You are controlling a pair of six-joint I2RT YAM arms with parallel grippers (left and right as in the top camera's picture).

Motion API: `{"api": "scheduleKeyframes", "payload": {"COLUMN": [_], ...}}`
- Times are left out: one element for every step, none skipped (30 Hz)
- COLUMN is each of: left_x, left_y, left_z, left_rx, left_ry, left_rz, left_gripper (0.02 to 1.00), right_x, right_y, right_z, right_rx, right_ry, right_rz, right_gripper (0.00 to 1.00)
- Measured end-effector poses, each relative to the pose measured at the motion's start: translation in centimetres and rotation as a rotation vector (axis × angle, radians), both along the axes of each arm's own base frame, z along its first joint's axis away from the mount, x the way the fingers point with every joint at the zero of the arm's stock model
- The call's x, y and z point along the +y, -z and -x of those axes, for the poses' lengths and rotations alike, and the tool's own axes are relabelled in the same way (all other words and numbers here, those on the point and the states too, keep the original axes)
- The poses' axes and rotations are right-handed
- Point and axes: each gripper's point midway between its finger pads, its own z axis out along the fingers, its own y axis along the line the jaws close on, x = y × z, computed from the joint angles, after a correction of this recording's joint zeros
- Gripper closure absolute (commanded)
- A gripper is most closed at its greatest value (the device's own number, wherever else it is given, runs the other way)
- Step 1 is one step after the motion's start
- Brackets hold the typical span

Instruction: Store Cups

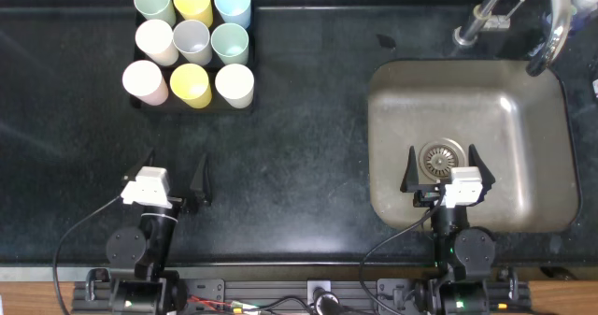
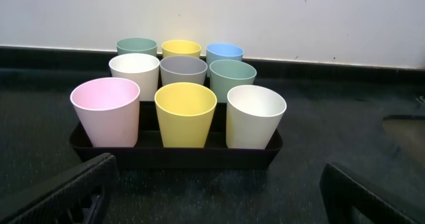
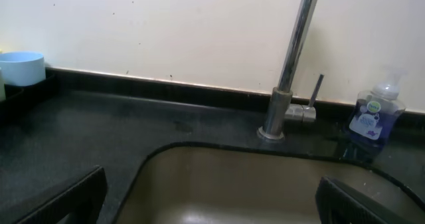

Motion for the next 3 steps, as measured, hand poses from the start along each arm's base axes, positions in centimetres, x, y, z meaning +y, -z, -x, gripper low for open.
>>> {"api": "scheduleKeyframes", "payload": {"left_x": [0.00,0.00,0.00], "left_y": [0.00,0.00,0.00], "left_z": [0.00,0.00,0.00], "left_rx": [0.000,0.000,0.000], "left_ry": [0.000,0.000,0.000], "left_rz": [0.000,0.000,0.000], "left_gripper": [0.018,0.018,0.020], "right_x": [0.02,0.01,0.00], "right_y": [0.00,0.00,-0.01], "right_z": [0.00,0.00,0.00], "right_rx": [0.000,0.000,0.000], "right_ry": [-0.001,0.000,0.000], "right_rz": [0.000,0.000,0.000], "right_gripper": [0.005,0.003,0.003]}}
